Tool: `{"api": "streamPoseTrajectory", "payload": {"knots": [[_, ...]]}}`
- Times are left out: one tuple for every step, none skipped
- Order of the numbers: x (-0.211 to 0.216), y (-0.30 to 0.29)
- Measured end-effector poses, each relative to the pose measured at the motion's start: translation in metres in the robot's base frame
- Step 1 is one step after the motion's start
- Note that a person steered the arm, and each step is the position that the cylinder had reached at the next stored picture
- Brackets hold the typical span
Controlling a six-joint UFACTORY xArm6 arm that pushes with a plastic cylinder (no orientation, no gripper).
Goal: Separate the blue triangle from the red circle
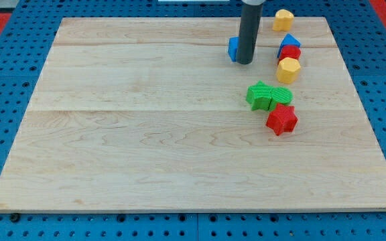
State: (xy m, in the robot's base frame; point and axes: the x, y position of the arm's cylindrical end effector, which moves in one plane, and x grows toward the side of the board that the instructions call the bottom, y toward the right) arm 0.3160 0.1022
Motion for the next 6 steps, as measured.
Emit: {"api": "streamPoseTrajectory", "payload": {"knots": [[-0.016, 0.043], [-0.016, 0.068], [-0.016, 0.085], [-0.023, 0.091], [-0.024, 0.107], [-0.024, 0.125]]}}
